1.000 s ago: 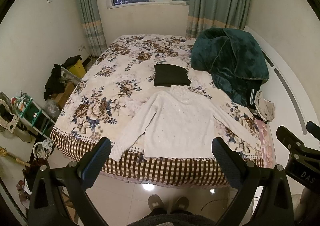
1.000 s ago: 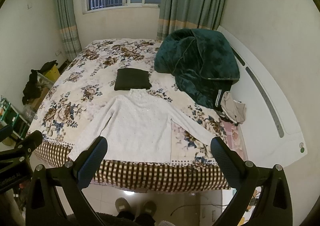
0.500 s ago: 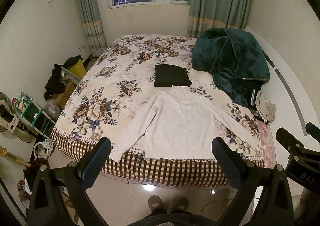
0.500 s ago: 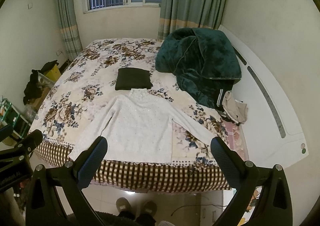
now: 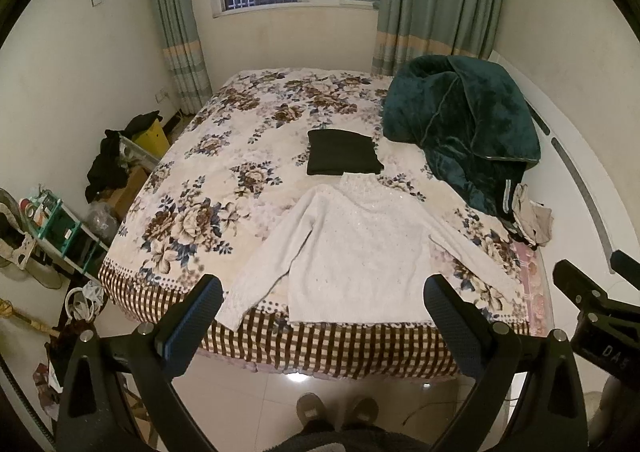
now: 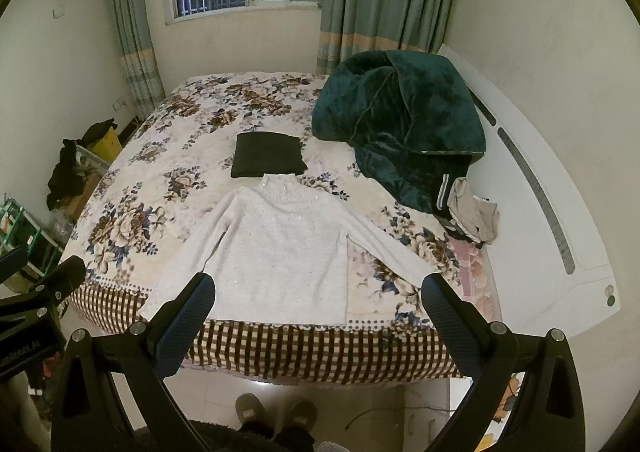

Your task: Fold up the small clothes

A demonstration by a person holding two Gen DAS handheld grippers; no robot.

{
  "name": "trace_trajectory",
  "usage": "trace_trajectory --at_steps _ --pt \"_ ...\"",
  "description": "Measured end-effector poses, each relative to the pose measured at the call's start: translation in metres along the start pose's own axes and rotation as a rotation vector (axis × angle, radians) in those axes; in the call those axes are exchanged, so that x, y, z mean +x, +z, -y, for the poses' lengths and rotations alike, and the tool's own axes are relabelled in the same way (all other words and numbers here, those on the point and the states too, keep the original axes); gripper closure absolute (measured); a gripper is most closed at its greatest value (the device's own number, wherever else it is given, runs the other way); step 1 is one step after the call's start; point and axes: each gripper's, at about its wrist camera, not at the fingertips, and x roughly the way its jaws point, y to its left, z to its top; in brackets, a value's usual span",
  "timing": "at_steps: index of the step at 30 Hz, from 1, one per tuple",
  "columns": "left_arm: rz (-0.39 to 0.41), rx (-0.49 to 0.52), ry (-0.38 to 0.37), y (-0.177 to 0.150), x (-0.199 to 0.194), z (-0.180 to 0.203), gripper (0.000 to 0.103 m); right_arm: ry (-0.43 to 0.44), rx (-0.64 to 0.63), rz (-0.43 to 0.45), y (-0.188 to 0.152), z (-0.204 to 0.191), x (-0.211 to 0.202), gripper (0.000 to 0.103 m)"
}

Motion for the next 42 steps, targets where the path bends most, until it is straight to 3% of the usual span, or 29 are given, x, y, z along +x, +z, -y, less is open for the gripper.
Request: trace_trajectory --at_steps 2,7,13,18,22,25,28,32,34,37,38,39,40,42 --pt "0.016 0.005 -0.037 0.003 0.021 -0.003 0.0 -0.007 0.022 -0.018 0.001 0.002 0.014 0.0" --pt "0.036 0.024 -0.025 0.011 0.095 -0.003 0.0 0.012 0.189 -0.071 -0.001 0.026 0.09 0.0" --pt "-0.02 0.038 0.017 0.023 0.228 0.024 0.0 -0.121 0.397 -0.132 -0.029 0.089 0.217 0.0" --pt "-0.156 0.052 0.101 0.009 0.336 0.051 0.0 -0.174 0.7 -0.364 -0.1 0.189 0.371 0.0" --pt "-0.243 0.116 0.2 -0.004 0.407 0.071 0.0 -0.198 0.929 -0.491 -0.168 0.262 0.479 0.0" --pt "-0.321 0.119 0.225 -0.011 0.456 0.081 0.0 -0.198 1.122 -0.543 -0.22 0.313 0.541 0.0" --pt "-0.376 0.084 0.247 -0.022 0.504 0.082 0.0 -0.215 1.36 -0.514 -0.27 0.368 0.59 0.0" --pt "-0.455 0.016 0.298 -0.038 0.567 0.078 0.0 -0.243 1.565 -0.425 -0.312 0.421 0.635 0.002" --pt "-0.48 -0.046 0.303 -0.043 0.592 0.072 0.0 -0.238 1.616 -0.392 -0.323 0.44 0.66 0.017" --pt "-0.491 -0.09 0.295 -0.044 0.615 0.073 0.0 -0.29 1.622 -0.331 -0.318 0.455 0.678 0.029" --pt "-0.49 -0.099 0.293 -0.044 0.618 0.07 0.0 -0.316 1.6 -0.302 -0.31 0.457 0.679 0.053" --pt "-0.487 -0.11 0.291 -0.045 0.62 0.066 0.0 -0.343 1.561 -0.294 -0.3 0.457 0.68 0.089" --pt "-0.483 -0.119 0.289 -0.044 0.62 0.063 0.0 -0.351 1.487 -0.278 -0.28 0.458 0.683 0.096" --pt "-0.468 -0.144 0.285 -0.042 0.619 0.057 0.0 -0.375 1.364 -0.251 -0.237 0.449 0.683 0.096"
